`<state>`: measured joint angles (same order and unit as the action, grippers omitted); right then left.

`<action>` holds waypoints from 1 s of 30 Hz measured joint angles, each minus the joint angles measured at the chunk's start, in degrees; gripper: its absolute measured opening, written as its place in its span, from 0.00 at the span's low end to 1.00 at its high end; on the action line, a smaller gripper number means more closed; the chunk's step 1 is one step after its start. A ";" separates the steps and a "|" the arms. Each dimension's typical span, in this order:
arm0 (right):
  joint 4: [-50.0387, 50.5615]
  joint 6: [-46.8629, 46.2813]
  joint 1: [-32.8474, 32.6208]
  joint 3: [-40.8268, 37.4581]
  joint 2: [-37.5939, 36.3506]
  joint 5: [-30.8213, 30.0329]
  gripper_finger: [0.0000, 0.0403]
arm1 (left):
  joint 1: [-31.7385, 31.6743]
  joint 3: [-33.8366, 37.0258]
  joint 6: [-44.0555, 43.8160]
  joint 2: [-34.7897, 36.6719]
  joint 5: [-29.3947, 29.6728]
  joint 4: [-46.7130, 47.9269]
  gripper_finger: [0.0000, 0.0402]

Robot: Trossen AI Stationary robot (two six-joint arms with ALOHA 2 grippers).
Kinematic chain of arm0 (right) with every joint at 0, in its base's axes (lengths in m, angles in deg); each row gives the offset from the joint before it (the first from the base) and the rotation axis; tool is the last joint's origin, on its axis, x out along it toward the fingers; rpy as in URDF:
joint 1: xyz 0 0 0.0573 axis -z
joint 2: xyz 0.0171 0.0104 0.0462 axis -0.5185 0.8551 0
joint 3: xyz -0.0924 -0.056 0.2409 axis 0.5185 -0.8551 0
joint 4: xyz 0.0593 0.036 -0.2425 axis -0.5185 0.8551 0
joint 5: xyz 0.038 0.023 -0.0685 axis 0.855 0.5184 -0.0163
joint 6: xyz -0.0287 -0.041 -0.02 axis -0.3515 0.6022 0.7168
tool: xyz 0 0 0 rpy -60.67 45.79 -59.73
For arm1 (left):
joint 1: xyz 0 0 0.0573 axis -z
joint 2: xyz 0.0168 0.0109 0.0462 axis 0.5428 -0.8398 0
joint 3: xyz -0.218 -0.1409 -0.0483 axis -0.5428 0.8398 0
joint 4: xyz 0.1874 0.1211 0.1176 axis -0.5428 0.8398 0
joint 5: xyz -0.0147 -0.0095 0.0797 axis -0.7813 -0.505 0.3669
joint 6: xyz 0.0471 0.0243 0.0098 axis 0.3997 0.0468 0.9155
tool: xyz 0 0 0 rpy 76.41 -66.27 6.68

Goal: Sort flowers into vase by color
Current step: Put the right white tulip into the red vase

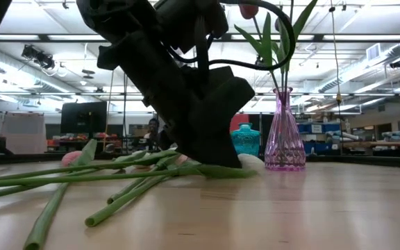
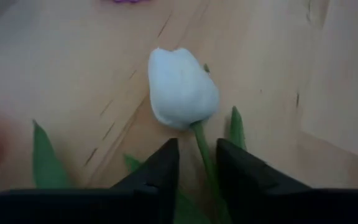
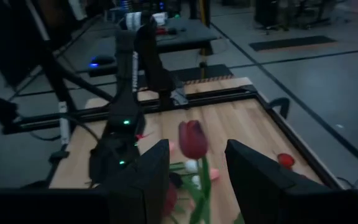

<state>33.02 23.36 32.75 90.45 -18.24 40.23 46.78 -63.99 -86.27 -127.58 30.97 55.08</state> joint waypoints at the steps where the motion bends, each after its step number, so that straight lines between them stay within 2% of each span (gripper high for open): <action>1: -0.09 0.00 0.00 0.00 0.00 -0.73 0.42 | -0.04 0.04 0.84 0.17 0.03 0.13 0.23; 4: -0.10 0.00 0.00 0.00 -0.01 -2.13 0.42 | -0.03 0.21 2.65 1.63 -0.23 1.21 0.09; 6: -0.07 0.00 0.00 0.00 -0.19 -2.53 0.42 | 0.39 0.21 4.98 3.25 0.23 0.83 0.03; 11: 1.53 -0.52 0.00 0.00 -0.72 -2.50 0.42 | 0.97 0.24 10.93 10.53 1.21 1.70 0.07; 18: 1.79 -0.51 -0.04 -1.64 -1.38 -3.42 0.42 | -1.25 0.30 20.22 21.51 10.87 7.55 0.04; 25: -5.04 -1.77 -1.79 -9.38 -4.50 -1.98 0.42 | -9.53 0.32 26.03 27.98 11.03 9.48 0.04; 30: -14.50 -0.08 -5.10 -15.44 -7.31 -2.90 0.42 | -16.69 0.32 30.93 28.70 6.42 5.44 0.05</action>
<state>18.52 23.28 27.65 75.01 -25.55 37.34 30.10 -63.67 -55.35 -98.88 37.39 60.52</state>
